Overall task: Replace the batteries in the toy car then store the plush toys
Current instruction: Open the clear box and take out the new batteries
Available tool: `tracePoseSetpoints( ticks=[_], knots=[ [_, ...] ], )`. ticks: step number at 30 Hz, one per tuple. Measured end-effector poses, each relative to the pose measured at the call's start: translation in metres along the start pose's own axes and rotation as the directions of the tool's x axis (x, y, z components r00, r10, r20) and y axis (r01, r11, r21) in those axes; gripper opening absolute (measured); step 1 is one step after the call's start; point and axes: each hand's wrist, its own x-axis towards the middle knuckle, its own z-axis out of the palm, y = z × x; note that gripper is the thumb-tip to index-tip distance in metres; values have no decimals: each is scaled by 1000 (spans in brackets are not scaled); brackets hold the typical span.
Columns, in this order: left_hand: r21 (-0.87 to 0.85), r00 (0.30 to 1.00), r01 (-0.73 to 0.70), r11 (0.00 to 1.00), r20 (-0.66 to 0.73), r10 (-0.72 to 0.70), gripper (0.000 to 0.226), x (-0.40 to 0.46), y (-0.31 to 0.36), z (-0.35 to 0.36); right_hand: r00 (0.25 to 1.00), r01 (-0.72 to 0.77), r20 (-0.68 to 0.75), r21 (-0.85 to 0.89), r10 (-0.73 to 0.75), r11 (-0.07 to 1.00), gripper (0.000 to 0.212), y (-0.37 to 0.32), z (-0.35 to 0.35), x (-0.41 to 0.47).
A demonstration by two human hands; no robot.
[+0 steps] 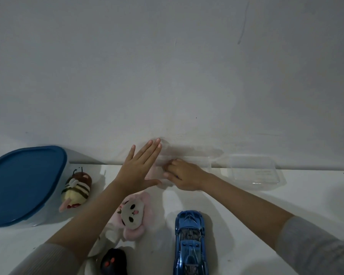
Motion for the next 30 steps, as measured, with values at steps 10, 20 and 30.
tracePoseSetpoints(
  ticks=[10, 20, 30],
  knots=[
    [-32, 999, 20, 999, -25, -20, 106, -2, 1, -1, 992, -99, 62, -135, 108, 986, 48, 6, 8, -6],
    [-64, 997, 18, 998, -79, -23, 102, -4, 5, 1, 985, -170, 15, -4, 170, 985, 53, 13, 5, -14],
    [-94, 998, 31, 995, -51, -35, 100, -4, 8, 0, 764, 130, -638, 2, -99, 991, 42, 4, -1, -33]
  ],
)
